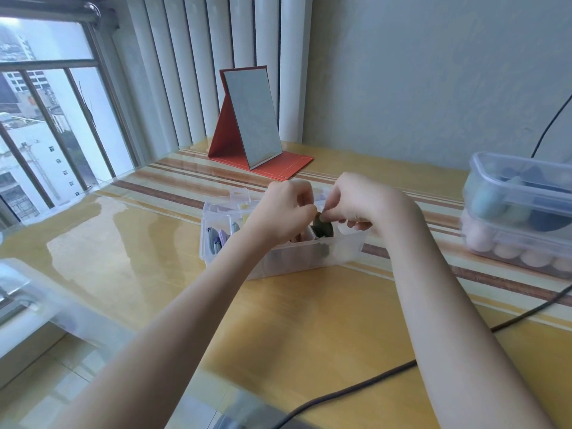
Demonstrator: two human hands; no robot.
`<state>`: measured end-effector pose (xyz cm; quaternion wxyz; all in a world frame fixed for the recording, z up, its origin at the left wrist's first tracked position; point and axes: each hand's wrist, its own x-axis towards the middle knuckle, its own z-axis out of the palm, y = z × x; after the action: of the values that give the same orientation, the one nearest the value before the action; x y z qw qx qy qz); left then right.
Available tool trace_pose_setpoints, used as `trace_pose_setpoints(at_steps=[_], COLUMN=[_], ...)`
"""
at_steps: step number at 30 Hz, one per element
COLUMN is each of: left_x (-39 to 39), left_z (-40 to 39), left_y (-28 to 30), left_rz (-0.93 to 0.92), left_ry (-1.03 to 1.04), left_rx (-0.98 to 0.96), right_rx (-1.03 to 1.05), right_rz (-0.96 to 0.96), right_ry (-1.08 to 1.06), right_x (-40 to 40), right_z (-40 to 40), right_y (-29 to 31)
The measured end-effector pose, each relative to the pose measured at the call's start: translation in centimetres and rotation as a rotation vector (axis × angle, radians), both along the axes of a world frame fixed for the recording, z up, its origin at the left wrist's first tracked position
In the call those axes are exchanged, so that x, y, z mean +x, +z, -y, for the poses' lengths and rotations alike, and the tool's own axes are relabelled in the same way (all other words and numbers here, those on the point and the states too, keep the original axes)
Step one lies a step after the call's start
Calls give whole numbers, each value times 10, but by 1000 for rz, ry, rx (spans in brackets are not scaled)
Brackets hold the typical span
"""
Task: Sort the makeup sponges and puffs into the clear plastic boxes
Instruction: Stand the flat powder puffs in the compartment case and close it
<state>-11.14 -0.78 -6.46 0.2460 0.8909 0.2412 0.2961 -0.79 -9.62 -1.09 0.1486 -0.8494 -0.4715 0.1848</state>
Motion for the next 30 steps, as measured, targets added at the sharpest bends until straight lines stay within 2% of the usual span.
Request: trace_pose_setpoints(at_steps=[5, 9, 13, 16, 19, 24, 30], left_x=[-1, 0, 0, 2, 4, 4, 2], left_z=[1, -2, -1, -2, -3, -3, -1], left_y=[0, -1, -1, -2, -5, -5, -3], left_rz=[-19, -22, -47, -91, -143, -169, -156], left_ry=[2, 27, 37, 51, 63, 86, 85], left_rx=[-6, -9, -1, 18, 53, 64, 63], right_rx=[8, -43, 78, -8, -109, 37, -189], right_rz=[155, 120, 59, 47, 126, 89, 257], right_ry=[-13, 59, 44, 21, 18, 16, 26], right_x=[-1, -1, 5, 5, 6, 9, 2], right_z=[-11, -16, -5, -9, -22, -15, -23], right_y=[-13, -21, -6, -12, -29, -17, -29])
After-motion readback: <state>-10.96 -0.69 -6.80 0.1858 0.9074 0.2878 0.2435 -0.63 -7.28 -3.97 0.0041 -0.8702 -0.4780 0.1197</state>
